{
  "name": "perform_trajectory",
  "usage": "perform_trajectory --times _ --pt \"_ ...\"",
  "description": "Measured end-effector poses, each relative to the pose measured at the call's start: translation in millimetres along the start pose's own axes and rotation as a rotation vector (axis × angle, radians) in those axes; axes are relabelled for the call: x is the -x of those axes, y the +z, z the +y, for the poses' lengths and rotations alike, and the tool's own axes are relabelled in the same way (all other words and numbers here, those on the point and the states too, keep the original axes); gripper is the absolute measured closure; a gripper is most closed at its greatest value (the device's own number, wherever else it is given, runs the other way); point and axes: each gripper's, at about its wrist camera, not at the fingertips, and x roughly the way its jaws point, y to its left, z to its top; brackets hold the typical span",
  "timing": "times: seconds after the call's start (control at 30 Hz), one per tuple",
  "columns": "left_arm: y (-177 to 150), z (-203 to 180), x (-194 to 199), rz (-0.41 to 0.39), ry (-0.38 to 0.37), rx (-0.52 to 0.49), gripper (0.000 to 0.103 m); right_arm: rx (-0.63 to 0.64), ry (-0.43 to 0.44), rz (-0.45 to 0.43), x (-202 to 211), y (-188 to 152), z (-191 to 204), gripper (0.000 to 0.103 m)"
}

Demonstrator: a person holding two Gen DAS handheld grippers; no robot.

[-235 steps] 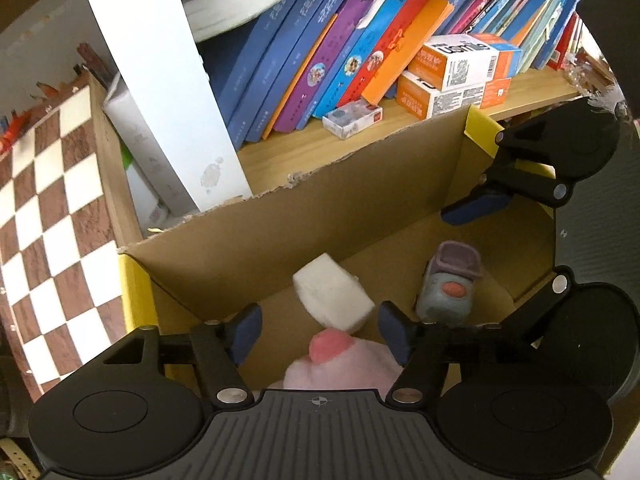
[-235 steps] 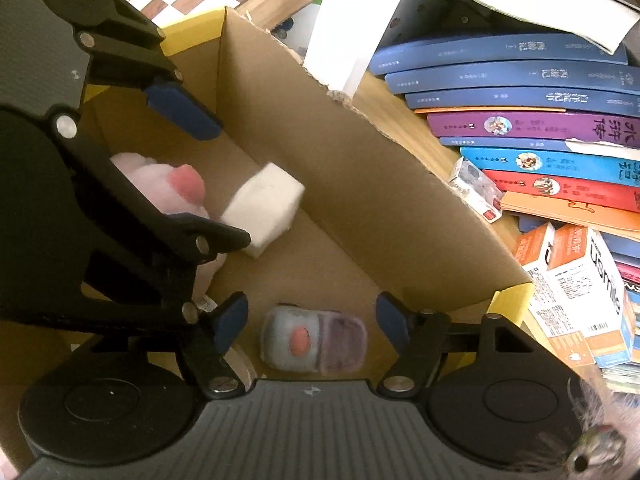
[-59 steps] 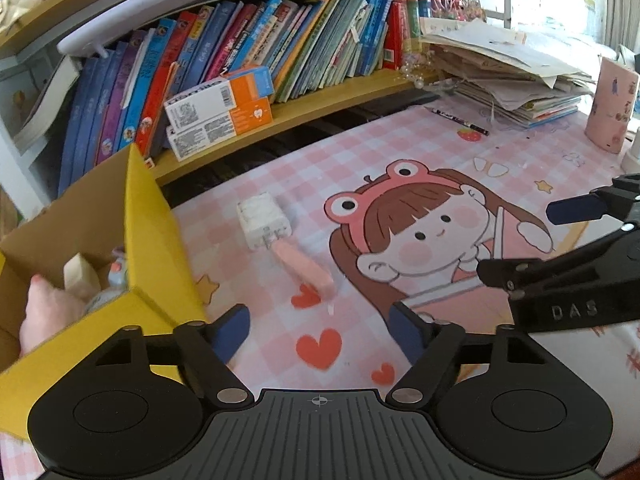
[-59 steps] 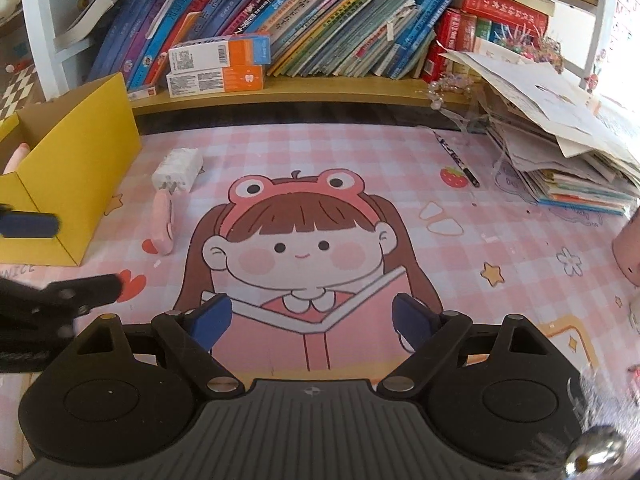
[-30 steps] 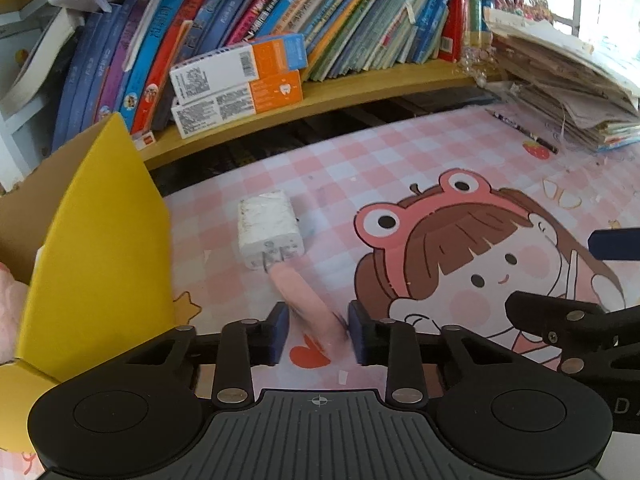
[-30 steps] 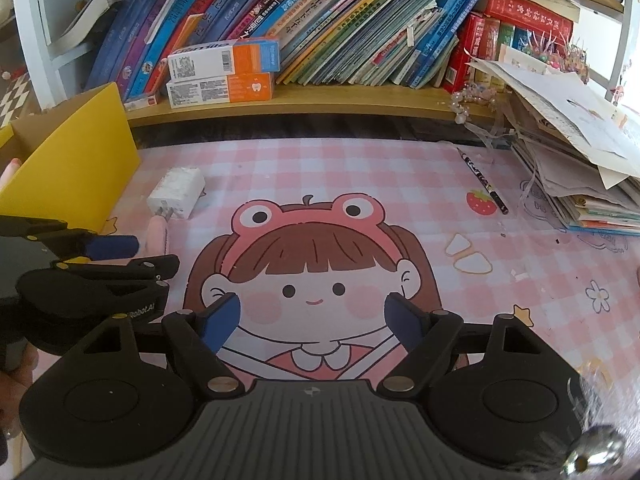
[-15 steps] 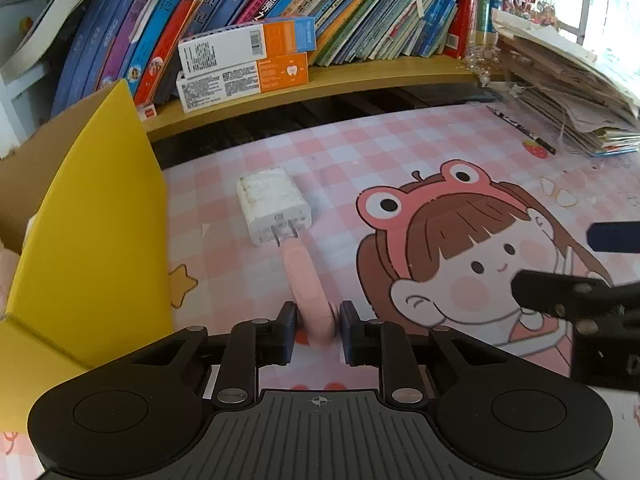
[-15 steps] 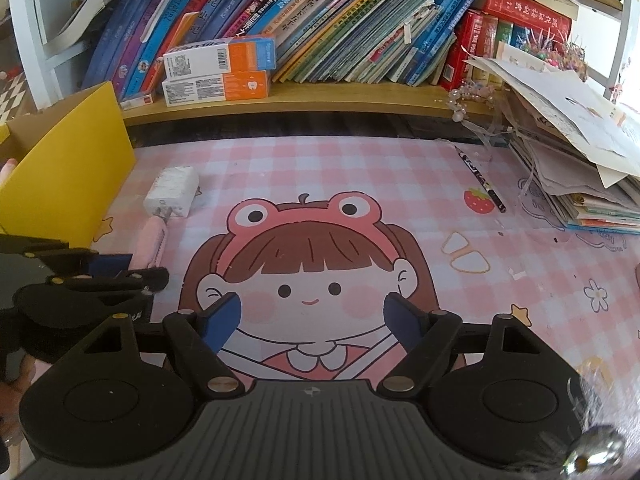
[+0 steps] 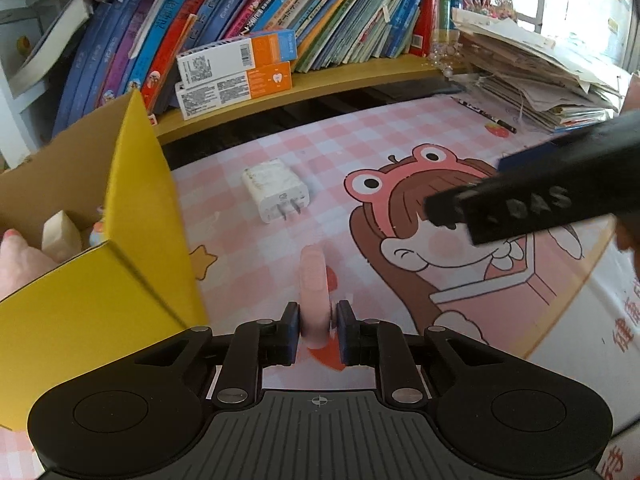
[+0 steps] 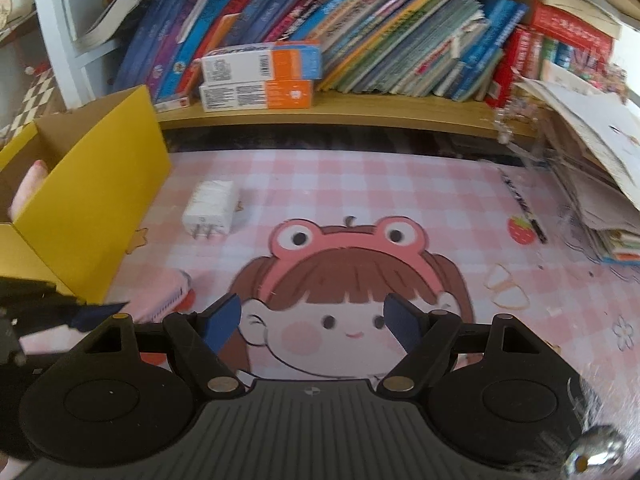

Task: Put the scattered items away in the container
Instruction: 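Lift the pink stick with the left tool while the right tool closes on the white charger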

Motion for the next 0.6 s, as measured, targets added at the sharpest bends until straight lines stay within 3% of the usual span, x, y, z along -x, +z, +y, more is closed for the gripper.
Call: perform_trajectory --times 0.6 --pt "-13 15 13 -0.034 -0.007 0.054 0.085 0.179 0.098 0.039 -57 49 49 0.030"
